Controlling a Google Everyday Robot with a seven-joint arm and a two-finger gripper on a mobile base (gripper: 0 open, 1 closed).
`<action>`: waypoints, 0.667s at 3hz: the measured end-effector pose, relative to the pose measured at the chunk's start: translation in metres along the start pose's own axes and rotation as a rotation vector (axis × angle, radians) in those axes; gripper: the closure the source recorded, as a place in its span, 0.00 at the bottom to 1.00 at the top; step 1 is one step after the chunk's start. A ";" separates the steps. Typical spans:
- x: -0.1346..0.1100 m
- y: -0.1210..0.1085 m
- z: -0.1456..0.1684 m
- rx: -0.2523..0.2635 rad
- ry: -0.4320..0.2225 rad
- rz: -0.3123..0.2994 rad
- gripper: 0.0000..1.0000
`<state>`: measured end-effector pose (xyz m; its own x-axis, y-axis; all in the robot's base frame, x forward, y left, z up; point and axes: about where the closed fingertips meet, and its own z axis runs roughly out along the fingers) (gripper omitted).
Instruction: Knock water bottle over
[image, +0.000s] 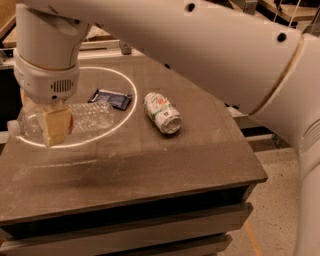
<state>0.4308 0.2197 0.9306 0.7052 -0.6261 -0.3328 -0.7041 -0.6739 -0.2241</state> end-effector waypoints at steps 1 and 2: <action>0.008 0.000 0.021 -0.076 0.059 -0.017 1.00; 0.014 0.002 0.036 -0.124 0.082 -0.012 1.00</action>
Offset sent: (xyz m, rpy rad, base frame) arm 0.0071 0.0030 -0.0595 -0.2169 0.0470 0.0418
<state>0.4359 0.2240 0.8923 0.7215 -0.6443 -0.2536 -0.6834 -0.7215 -0.1114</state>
